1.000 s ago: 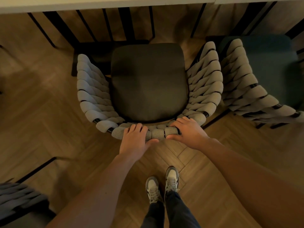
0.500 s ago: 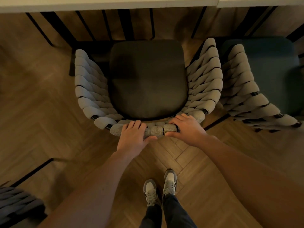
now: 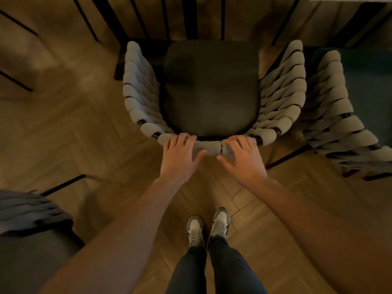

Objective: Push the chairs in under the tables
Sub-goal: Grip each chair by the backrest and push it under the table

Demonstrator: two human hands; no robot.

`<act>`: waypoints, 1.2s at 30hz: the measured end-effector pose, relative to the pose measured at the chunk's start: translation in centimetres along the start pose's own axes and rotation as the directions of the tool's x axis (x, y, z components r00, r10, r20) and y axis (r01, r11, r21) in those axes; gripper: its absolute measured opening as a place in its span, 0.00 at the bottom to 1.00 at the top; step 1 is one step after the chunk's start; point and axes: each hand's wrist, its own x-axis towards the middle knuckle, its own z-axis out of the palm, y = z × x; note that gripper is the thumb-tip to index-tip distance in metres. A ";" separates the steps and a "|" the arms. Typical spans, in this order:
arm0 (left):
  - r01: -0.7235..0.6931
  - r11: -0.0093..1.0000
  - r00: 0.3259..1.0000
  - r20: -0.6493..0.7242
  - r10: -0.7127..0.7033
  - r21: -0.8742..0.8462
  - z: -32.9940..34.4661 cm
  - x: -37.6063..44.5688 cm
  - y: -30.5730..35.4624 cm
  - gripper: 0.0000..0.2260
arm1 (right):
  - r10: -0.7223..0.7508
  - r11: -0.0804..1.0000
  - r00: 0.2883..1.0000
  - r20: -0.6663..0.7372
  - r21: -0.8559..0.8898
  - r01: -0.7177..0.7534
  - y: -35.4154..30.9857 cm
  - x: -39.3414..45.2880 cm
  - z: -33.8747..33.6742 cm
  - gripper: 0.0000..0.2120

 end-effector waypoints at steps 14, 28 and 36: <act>0.406 0.894 0.897 -0.105 -0.430 -0.190 -1.4 -21.1 -6.6 0.11 | -0.251 0.957 0.916 0.313 0.222 0.186 -15.0 -9.5 5.8 0.14; 0.671 0.666 0.679 -0.090 -0.728 -0.327 -0.7 -48.9 -24.8 0.10 | -0.361 0.932 0.821 0.443 0.188 0.309 -37.4 -23.1 19.5 0.11; 0.778 0.470 0.478 -0.094 -0.873 -0.418 -1.3 -64.4 -35.3 0.08 | -0.407 0.913 0.723 0.558 0.226 0.339 -49.2 -29.2 27.8 0.08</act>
